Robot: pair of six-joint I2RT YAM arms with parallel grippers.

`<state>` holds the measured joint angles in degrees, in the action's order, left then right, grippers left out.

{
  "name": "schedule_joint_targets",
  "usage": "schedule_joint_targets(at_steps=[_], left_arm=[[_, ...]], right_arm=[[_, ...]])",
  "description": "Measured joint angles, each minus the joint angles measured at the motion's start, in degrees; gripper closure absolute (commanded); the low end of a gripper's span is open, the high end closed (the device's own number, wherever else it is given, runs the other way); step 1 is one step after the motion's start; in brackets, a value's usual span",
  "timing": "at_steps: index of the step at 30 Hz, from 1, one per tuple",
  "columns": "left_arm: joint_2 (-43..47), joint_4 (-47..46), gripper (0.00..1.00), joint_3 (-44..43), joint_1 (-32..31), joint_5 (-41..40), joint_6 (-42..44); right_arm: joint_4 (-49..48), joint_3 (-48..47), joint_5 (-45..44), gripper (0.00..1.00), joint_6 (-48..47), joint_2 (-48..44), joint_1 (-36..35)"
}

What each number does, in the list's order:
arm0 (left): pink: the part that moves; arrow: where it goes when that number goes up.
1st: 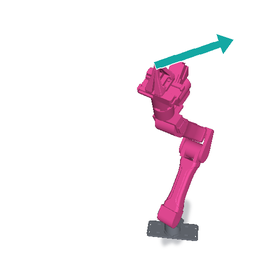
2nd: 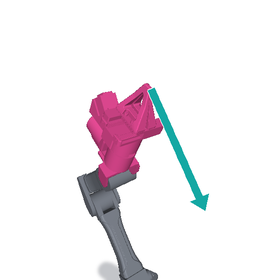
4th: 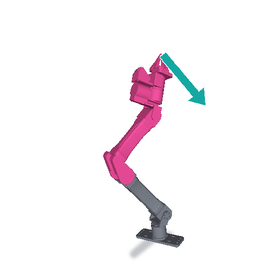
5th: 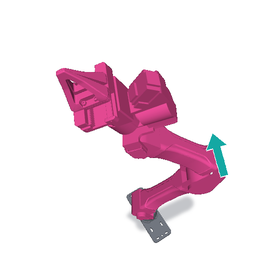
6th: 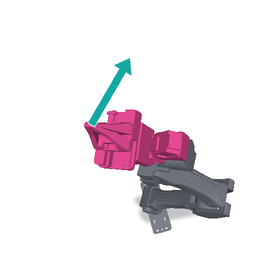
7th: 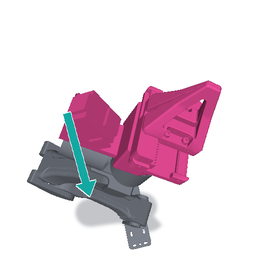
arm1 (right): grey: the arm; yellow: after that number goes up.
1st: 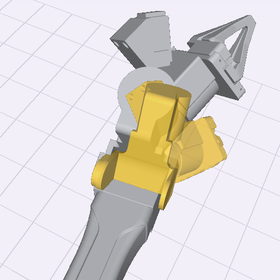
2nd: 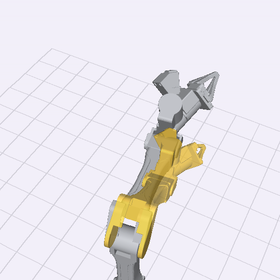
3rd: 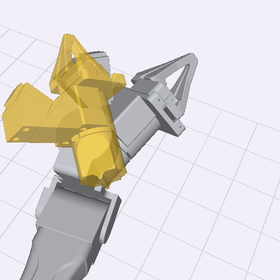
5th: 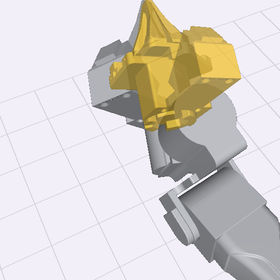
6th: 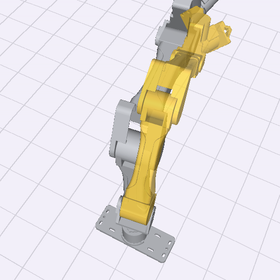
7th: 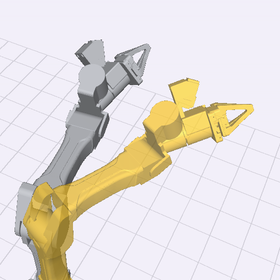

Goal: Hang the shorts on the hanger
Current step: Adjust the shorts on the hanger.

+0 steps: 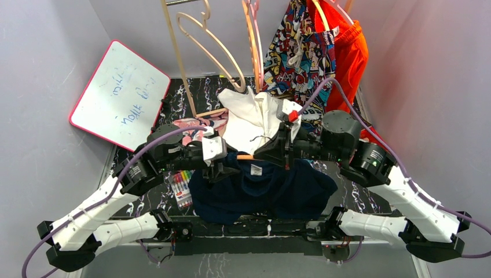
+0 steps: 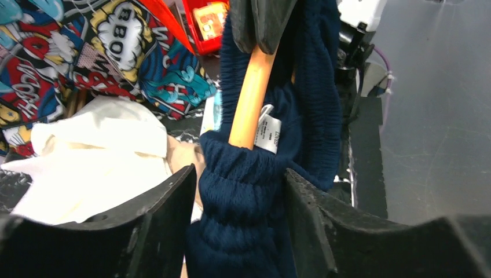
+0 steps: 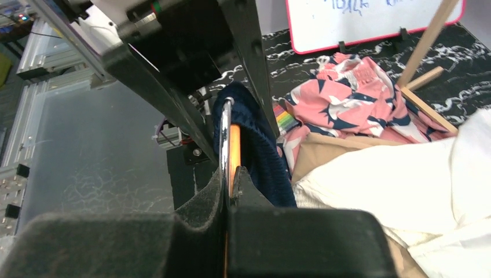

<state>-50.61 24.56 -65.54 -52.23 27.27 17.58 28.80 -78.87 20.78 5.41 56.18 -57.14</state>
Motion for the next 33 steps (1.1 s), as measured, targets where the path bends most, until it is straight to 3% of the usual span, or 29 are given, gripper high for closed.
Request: schedule_joint_targets(at_steps=[3,6,12,15,19,20,23,31,33], left_arm=[[0.74,-1.90,0.23,0.00,0.00,-0.33,-0.63],[2.08,-2.49,0.15,0.00,0.00,-0.79,-1.09],[3.89,-4.50,0.13,0.00,0.00,-2.86,-1.77],[4.17,-6.62,0.23,0.00,0.00,-5.07,-2.12],[3.87,-9.09,0.62,0.00,0.00,-6.91,-1.86],[3.67,-9.27,0.68,0.00,0.00,-6.95,-1.66],[2.56,-9.18,0.70,-0.33,0.00,-7.30,-0.85],[4.31,-10.91,0.60,1.09,-0.02,-14.99,-0.13],[5.01,-10.88,0.52,1.20,-0.02,-17.00,0.02]], right_arm=[[-0.22,2.56,-1.86,1.00,-0.04,-3.02,-0.02],[-0.46,2.80,-3.23,1.00,-0.28,-4.44,0.02],[-1.31,3.02,-5.62,1.00,-0.74,-6.71,0.02],[-1.99,3.34,-5.90,1.00,-0.83,-7.80,0.02],[-2.01,3.34,-5.84,1.00,-0.90,-8.26,0.02],[-2.01,3.34,-5.79,1.00,-0.94,-8.26,0.02],[-1.97,3.34,-5.86,1.00,-1.27,-8.33,0.04],[-1.73,3.34,-8.55,1.00,-2.27,-11.50,0.04],[-1.73,3.34,-8.90,1.00,-2.43,-12.61,0.04]])
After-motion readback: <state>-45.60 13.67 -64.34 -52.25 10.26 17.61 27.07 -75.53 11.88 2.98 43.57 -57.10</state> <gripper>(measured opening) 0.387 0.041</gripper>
